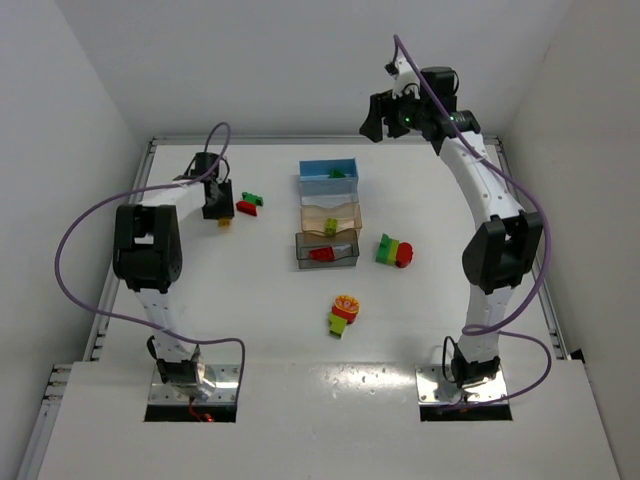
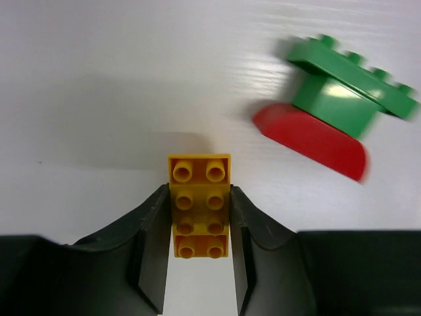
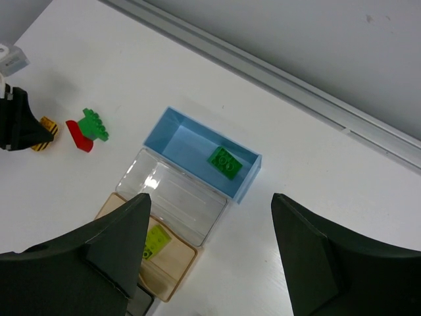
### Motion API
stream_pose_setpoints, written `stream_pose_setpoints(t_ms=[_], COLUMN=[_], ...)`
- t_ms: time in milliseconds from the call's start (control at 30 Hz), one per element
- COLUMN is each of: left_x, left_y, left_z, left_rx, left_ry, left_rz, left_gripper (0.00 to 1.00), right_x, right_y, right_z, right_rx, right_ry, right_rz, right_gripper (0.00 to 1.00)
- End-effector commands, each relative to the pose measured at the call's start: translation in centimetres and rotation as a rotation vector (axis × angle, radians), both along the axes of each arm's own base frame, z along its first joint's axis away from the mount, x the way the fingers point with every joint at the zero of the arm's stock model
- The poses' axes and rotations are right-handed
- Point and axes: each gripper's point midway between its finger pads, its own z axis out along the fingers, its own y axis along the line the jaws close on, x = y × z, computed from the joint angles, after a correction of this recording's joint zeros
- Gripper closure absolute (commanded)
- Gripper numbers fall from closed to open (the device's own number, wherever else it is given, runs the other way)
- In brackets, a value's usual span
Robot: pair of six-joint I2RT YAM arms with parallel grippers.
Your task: Sort the legos into containers by color
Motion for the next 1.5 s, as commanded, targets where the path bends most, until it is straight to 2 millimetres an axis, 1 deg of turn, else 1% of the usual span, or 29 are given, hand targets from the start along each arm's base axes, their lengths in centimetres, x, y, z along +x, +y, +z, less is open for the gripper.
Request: stream_pose_setpoints(t_ms=[0, 33, 67, 100, 133, 233, 267, 300, 333, 367, 400, 467, 500, 533, 567, 600, 633, 667, 700, 733, 767, 800, 833, 867, 933, 1167, 1333, 1367, 1467], left_x=[0.8, 0.8, 0.8, 0.9, 1.1, 0.7, 0.7, 0.9, 0.7, 0.7, 0.8, 0.6, 1.0, 1.1, 1.4, 1.9, 2.5, 2.6, 3.0, 3.5, 3.8, 4.0, 4.5, 5.0, 5.8, 6.5, 6.5, 6.5, 6.5], left_y=[-2.5, -3.6, -5.6, -6.6, -8.6, -13.3, -15.9, -17.0, -18.2, -19.2, -21.2, -22.9, -24.5, -25.0, -25.6, -26.6, -26.8, -27.4, -28.0, -27.7, -28.2, -28.1, -28.3, -28.3, -28.3, -28.1, -28.1, -28.1, -27.9], left_z=[6.9, 8.0, 9.6, 11.6, 13.2, 15.9, 17.3, 17.6, 17.6, 16.5, 17.6, 17.0, 16.7, 16.2, 16.0, 17.0, 15.7, 15.6, 16.0, 15.5, 15.0, 14.4, 14.7, 13.9, 14.1, 12.0, 12.0, 12.0, 11.6], left_rx=[-0.077, -0.084, -0.122, -0.126, -0.123, -0.208, -0.249, -0.259, -0.27, -0.269, -0.272, -0.261, -0.243, -0.224, -0.218, -0.216, -0.209, -0.204, -0.18, -0.157, -0.142, -0.124, -0.098, -0.09, -0.075, -0.062, -0.062, -0.062, -0.05], left_ry=[-0.161, -0.185, -0.223, -0.268, -0.306, -0.371, -0.413, -0.425, -0.42, -0.399, -0.427, -0.412, -0.42, -0.41, -0.408, -0.432, -0.412, -0.412, -0.432, -0.421, -0.42, -0.413, -0.424, -0.412, -0.423, -0.384, -0.384, -0.384, -0.376], left_rz=[-0.152, -0.223, -0.302, -0.343, -0.413, -0.62, -0.733, -0.776, -0.811, -0.872, -0.927, -0.986, -1.04, -1.077, -1.096, -1.111, -1.122, -1.141, -1.154, -1.135, -1.15, -1.15, -1.14, -1.133, -1.112, -1.087, -1.087, -1.087, -1.088], left_gripper=[0.77, 0.77, 0.77, 0.77, 0.77, 0.73, 0.72, 0.7, 0.7, 0.7, 0.7, 0.69, 0.69, 0.68, 0.68, 0.68, 0.68, 0.68, 0.68, 0.67, 0.67, 0.65, 0.65, 0.65, 0.64, 0.53, 0.51, 0.51, 0.46], right_x=[-0.1, -0.2, -0.4, -0.5, -0.6, -0.8, -1.0, -1.0, -1.1, -1.1, -1.3, -1.3, -1.2, -1.3, -1.4, -1.5, -1.3, -1.5, -1.5, -1.5, -1.7, -1.7, -1.7, -1.7, -1.6, -1.6, -1.6, -1.5, -1.4], right_y=[0.6, 0.6, 0.6, 0.5, 0.5, 0.6, 0.6, 0.6, 0.6, 0.6, 0.5, 0.5, 0.4, 0.3, 0.3, 0.3, -0.4, -0.4, -0.6, -0.6, -0.6, -0.7, -0.7, -0.7, -0.8, -0.8, -0.8, -0.8, -0.8], right_z=[0.3, -0.1, 0.5, 0.1, 0.6, 0.1, 0.3, 0.3, 1.0, 1.0, 1.1, 1.1, 1.0, 1.5, 1.0, 1.5, 1.1, 1.7, 1.2, 1.2, 1.2, 1.2, 1.2, 1.2, 1.2, 1.2, 1.2, 0.7, 1.1], right_rx=[0.006, 0.004, 0.006, 0.005, 0.006, 0.009, 0.009, 0.009, 0.012, 0.012, 0.006, 0.006, 0.002, -0.003, -0.005, -0.003, -0.016, -0.014, -0.026, -0.026, -0.026, -0.033, -0.033, -0.033, -0.037, -0.037, -0.037, -0.039, -0.037], right_ry=[-0.019, -0.01, -0.021, -0.012, -0.021, -0.008, -0.009, -0.009, -0.027, -0.027, -0.033, -0.033, -0.033, -0.048, -0.037, -0.046, -0.043, -0.054, -0.051, -0.051, -0.049, -0.054, -0.054, -0.054, -0.055, -0.055, -0.055, -0.046, -0.055], right_rz=[0.027, 0.027, 0.027, 0.027, 0.027, 0.037, 0.037, 0.037, 0.037, 0.037, 0.041, 0.041, 0.032, 0.036, 0.036, 0.036, 0.022, 0.022, 0.018, 0.018, 0.018, 0.021, 0.021, 0.021, 0.013, 0.013, 0.013, 0.013, 0.013], right_gripper=[0.26, 0.26, 0.26, 0.26, 0.26, 0.26, 0.26, 0.26, 0.26, 0.26, 0.26, 0.26, 0.26, 0.26, 0.26, 0.26, 0.26, 0.26, 0.26, 0.26, 0.26, 0.26, 0.26, 0.26, 0.26, 0.26, 0.26, 0.26, 0.26])
